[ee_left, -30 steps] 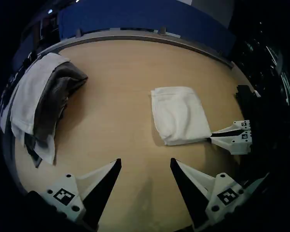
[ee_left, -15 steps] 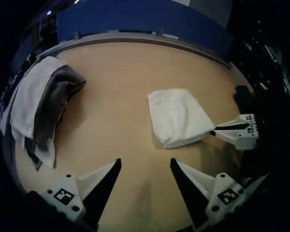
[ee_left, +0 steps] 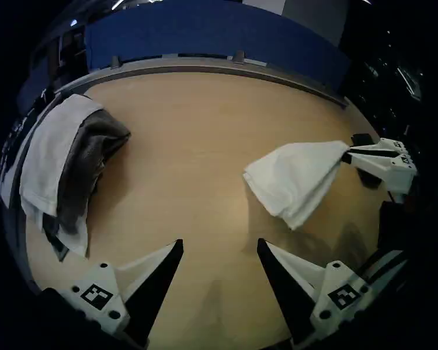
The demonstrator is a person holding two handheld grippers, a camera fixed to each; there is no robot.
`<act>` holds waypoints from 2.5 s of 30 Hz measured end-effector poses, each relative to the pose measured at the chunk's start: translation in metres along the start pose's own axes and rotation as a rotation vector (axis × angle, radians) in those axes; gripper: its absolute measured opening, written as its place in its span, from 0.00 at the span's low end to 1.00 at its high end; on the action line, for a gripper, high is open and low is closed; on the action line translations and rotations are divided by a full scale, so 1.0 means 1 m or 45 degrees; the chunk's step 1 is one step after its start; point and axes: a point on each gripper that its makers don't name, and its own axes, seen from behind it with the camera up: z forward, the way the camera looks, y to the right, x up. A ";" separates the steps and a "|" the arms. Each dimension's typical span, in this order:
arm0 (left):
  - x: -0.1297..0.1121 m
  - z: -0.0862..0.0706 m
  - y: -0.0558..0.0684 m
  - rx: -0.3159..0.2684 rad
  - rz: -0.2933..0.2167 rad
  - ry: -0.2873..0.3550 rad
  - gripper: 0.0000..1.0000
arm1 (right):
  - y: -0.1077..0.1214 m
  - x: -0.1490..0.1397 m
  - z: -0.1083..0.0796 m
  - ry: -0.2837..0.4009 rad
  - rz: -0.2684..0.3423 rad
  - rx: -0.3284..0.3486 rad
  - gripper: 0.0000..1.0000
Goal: Fold towel
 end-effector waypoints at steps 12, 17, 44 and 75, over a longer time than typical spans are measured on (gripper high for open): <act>0.008 -0.010 0.014 -0.016 0.010 0.031 0.94 | 0.023 0.032 -0.048 0.110 -0.020 -0.078 0.01; 0.009 -0.012 0.021 -0.023 0.023 0.035 0.94 | 0.037 0.035 -0.065 0.136 -0.008 -0.121 0.01; 0.017 -0.005 0.041 -0.014 0.046 0.026 0.94 | 0.150 0.043 -0.127 0.202 0.076 -0.292 0.01; 0.028 0.013 0.041 0.024 0.035 0.002 0.94 | 0.316 0.061 -0.159 0.227 0.128 -0.487 0.01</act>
